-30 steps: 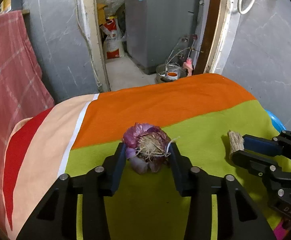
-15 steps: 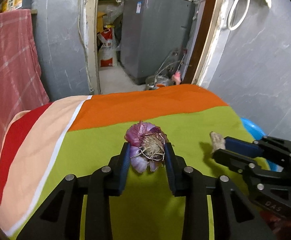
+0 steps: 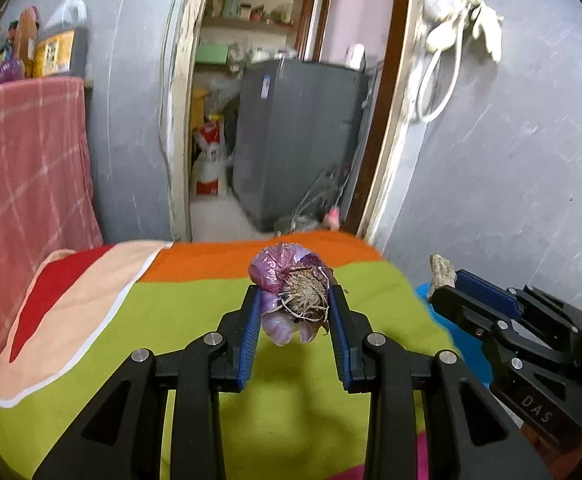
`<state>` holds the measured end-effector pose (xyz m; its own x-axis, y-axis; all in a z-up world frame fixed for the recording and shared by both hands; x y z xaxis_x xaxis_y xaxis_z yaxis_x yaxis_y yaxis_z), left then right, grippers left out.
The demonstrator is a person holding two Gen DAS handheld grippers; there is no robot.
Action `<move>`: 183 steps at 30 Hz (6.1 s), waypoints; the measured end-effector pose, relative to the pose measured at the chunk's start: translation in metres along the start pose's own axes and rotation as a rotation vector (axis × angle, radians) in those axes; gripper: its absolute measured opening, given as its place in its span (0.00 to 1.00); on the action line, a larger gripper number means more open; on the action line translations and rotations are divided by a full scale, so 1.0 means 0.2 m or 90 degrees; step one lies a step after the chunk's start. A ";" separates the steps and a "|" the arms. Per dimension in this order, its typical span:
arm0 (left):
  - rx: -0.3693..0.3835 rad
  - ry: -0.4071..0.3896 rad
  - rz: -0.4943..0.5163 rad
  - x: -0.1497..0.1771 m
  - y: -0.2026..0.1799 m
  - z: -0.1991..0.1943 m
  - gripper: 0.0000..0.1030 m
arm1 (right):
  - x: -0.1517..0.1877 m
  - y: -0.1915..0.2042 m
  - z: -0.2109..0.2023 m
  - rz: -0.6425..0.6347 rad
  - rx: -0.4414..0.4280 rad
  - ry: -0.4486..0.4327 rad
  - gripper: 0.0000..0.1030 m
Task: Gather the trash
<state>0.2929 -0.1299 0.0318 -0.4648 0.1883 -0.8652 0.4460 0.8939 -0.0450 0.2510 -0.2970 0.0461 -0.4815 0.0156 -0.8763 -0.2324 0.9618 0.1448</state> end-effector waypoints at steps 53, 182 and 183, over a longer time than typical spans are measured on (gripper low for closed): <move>0.145 0.118 0.043 0.03 -1.09 0.65 0.29 | 0.37 -1.09 -0.35 0.184 0.198 -0.023 0.22; -0.062 -0.122 0.014 0.55 -0.61 -0.72 0.98 | 0.61 -0.27 -1.33 0.127 0.293 -0.183 1.00; -0.062 -0.122 0.014 0.55 -0.61 -0.73 0.98 | 0.61 -0.27 -1.33 0.127 0.294 -0.183 1.00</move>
<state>0.0761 -0.1590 0.0138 -0.2978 0.1355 -0.9450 0.3744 0.9271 0.0149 -0.0189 -0.4204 0.0537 -0.2150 0.2203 -0.9515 0.2627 0.9514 0.1609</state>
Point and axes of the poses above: each gripper's, at about its wrist camera, not at the fingertips, and z roughly the way its jaws point, y to its left, x to its underside, the point moved 2 cm from there along z, roughly the way its jaws point, and after that the axes turned 8 degrees about z, right-handed, at the moved point
